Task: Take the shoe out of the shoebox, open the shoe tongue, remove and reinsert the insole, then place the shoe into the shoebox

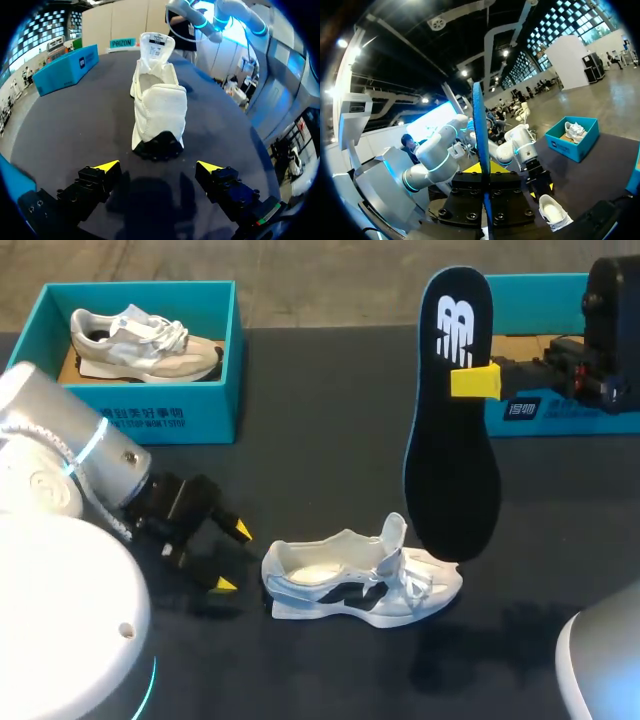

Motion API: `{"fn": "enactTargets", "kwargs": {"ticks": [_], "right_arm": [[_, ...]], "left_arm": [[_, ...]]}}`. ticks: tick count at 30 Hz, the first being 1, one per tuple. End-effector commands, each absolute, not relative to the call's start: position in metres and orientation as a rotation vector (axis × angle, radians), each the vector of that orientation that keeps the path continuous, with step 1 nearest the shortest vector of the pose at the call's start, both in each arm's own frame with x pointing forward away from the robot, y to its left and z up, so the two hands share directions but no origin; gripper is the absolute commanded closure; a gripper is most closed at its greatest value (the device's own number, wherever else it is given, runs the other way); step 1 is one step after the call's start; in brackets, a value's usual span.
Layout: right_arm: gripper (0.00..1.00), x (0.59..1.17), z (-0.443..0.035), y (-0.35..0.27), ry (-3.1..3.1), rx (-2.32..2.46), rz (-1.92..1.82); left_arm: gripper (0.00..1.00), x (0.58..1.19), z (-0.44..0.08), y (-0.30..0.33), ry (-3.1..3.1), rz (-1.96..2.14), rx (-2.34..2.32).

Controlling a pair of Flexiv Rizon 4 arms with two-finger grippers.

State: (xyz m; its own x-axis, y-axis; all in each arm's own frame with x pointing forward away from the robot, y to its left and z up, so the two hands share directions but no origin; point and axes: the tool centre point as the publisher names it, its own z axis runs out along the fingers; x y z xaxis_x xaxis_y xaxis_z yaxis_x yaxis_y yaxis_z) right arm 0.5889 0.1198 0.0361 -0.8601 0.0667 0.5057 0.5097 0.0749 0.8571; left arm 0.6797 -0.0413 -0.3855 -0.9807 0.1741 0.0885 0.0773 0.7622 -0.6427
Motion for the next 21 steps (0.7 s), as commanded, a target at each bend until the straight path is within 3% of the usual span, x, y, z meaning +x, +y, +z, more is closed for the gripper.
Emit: {"fn": "enactTargets", "kwargs": {"ticks": [1,12,21], "right_arm": [[1.0,0.591,0.036,0.122,-2.025,-0.573,-1.842],[1.0,0.591,0.036,0.122,-2.025,-0.573,-1.842],[1.0,0.591,0.036,0.122,-2.025,-0.573,-1.842]], "left_arm": [[0.0,0.679,-0.368,-0.036,-2.945,0.616,-0.284],[0.0,0.679,-0.367,-0.052,-3.018,0.482,-0.21],[0.0,0.679,-0.336,-0.079,-3.071,0.34,-0.255]]}}
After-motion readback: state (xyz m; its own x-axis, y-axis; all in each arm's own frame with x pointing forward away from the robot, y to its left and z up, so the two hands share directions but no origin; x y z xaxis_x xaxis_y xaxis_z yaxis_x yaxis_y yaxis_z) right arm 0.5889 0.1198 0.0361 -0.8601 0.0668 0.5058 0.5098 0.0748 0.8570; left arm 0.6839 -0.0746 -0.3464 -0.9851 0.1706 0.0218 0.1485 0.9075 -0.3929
